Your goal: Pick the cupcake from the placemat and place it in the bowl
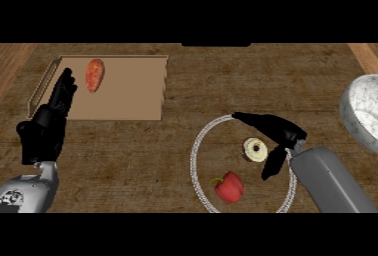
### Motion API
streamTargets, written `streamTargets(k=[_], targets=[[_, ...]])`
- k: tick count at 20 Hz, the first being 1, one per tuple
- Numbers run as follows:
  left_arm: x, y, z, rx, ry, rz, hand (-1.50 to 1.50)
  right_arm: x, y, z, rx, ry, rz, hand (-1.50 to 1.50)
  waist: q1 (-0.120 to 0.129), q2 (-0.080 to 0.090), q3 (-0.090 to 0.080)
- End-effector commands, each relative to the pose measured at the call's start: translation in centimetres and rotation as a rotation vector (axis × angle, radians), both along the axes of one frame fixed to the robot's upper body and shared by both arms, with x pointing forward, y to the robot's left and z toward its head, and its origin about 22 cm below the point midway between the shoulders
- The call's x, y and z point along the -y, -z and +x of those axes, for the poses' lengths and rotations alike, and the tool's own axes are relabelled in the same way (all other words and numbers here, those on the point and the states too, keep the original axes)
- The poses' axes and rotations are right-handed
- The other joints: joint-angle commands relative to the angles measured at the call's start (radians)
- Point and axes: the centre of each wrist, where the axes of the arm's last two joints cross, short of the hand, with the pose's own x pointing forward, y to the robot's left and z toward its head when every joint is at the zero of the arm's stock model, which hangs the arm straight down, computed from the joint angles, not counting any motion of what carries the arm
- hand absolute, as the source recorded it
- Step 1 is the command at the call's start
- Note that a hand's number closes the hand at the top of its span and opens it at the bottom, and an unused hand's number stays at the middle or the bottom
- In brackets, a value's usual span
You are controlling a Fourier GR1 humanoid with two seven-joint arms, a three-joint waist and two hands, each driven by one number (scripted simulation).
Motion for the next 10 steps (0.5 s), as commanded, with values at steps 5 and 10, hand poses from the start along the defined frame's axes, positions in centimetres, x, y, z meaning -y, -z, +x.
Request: streamTargets(k=[5, 10], targets=[[0.1, 0.3, 0.6, -0.007, -0.003, 0.009, 0.0, -0.7, 2.0, -0.5, 0.1, -0.096, -0.041, 1.5, -0.002, 0.0, 0.0], [-0.4, 0.4, 0.9, 0.003, -0.009, -0.005, 0.0, -1.0, 3.8, 0.0, 0.11, -0.098, -0.005, 1.5, -0.001, 0.0, 0.0]])
